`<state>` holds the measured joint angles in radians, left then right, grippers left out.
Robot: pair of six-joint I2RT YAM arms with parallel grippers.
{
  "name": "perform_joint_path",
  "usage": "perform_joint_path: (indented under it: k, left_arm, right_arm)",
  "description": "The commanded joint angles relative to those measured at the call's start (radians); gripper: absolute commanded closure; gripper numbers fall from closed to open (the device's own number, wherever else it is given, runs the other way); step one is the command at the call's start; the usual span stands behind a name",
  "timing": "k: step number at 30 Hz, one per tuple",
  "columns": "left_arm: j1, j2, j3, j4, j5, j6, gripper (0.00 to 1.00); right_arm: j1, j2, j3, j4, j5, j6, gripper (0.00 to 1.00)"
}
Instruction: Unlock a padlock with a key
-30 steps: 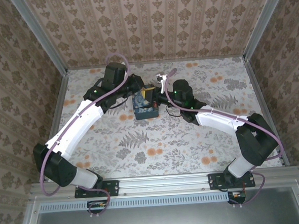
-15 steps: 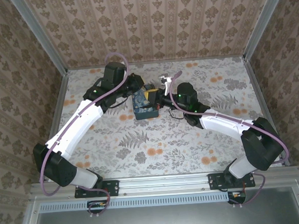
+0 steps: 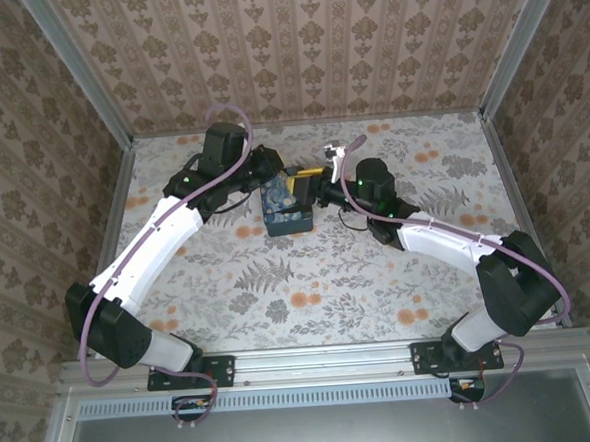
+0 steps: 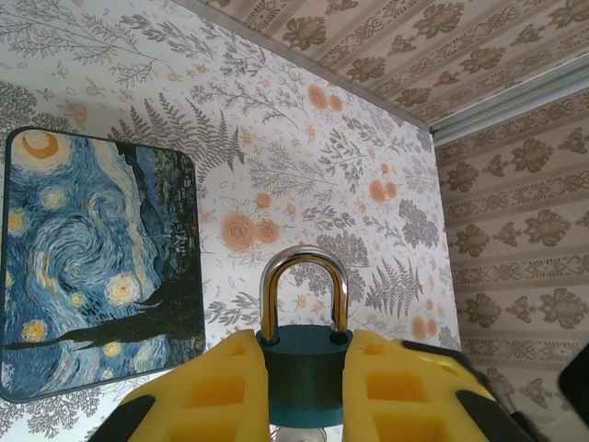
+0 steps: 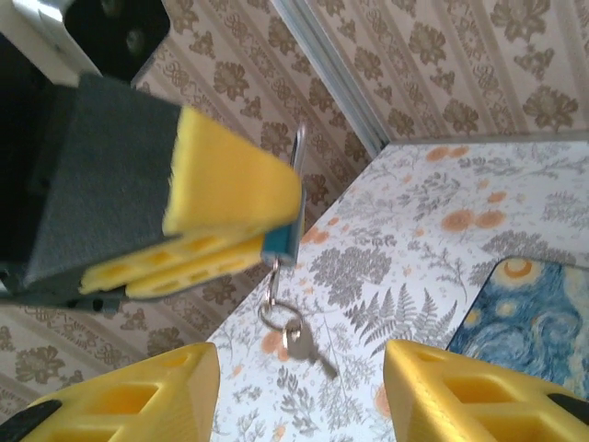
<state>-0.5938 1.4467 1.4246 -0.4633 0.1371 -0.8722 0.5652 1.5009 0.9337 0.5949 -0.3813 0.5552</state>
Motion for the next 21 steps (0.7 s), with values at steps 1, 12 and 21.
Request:
perform_joint_path:
  k: [1, 12, 21]
  left_arm:
    - [0.003, -0.013, -0.003, 0.013, 0.030, -0.013, 0.90]
    - [0.003, 0.001, 0.005, 0.010, 0.047, -0.014, 0.90]
    - [0.008, 0.003, -0.007, 0.032, 0.065, -0.035, 0.90]
  right_arm:
    - [-0.004, 0.010, 0.069, 0.034, -0.038, 0.009, 0.57]
    - [-0.001, 0.067, 0.092, 0.036, -0.088, 0.057, 0.70]
    - [-0.001, 0.080, 0.098, 0.040, -0.104, 0.073, 0.77]
